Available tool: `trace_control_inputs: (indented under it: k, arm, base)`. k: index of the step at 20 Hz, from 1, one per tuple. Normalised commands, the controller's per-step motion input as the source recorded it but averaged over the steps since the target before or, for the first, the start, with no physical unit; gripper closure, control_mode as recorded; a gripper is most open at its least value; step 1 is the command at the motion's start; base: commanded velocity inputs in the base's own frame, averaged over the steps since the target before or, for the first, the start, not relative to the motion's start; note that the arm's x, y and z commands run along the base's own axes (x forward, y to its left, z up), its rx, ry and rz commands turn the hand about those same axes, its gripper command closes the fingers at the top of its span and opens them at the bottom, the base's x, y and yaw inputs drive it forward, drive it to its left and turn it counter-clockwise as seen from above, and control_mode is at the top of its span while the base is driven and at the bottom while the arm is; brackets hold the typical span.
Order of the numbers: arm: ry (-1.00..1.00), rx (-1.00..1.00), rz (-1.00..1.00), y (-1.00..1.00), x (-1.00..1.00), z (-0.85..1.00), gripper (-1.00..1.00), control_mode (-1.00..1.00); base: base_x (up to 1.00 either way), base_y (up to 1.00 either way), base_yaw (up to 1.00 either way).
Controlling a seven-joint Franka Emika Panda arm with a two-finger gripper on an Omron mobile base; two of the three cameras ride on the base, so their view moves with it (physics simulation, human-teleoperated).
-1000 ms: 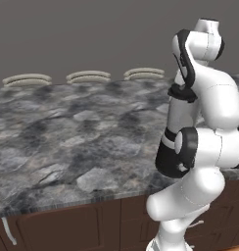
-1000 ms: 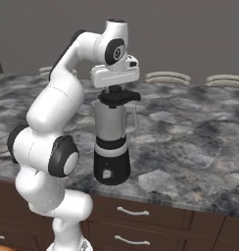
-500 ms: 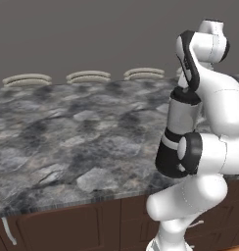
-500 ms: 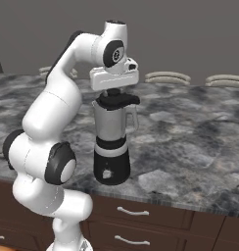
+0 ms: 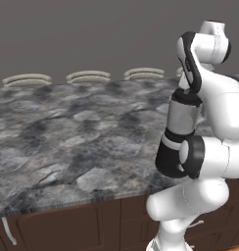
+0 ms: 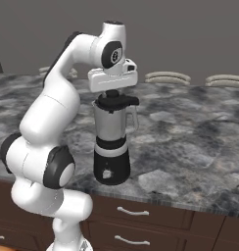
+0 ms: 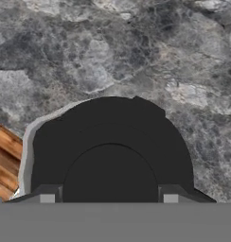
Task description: Open the blender lid, put the mango in the blender, close the lid, and start the blender.
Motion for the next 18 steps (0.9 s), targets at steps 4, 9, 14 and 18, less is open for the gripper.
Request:
trace_control_inputs:
  k: [4, 9, 14, 18]
  arm:
    - [0.05, 0.0, 0.0, 0.03, -0.23, 0.05, 1.0, -1.0]
    - [0.03, 0.0, 0.0, 0.11, 0.01, 0.0, 1.0, -1.0]
    - [-0.03, 0.0, 0.02, 0.01, 0.24, 0.0, 1.0, -1.0]
    - [-0.11, 0.0, 0.01, 0.0, 0.2, 0.09, 1.0, -1.0]
  base:
    - [0.0, 0.0, 0.0]
    - [0.0, 0.0, 0.0]
    - [0.0, 0.0, 0.0]
    - [0.0, 0.0, 0.0]
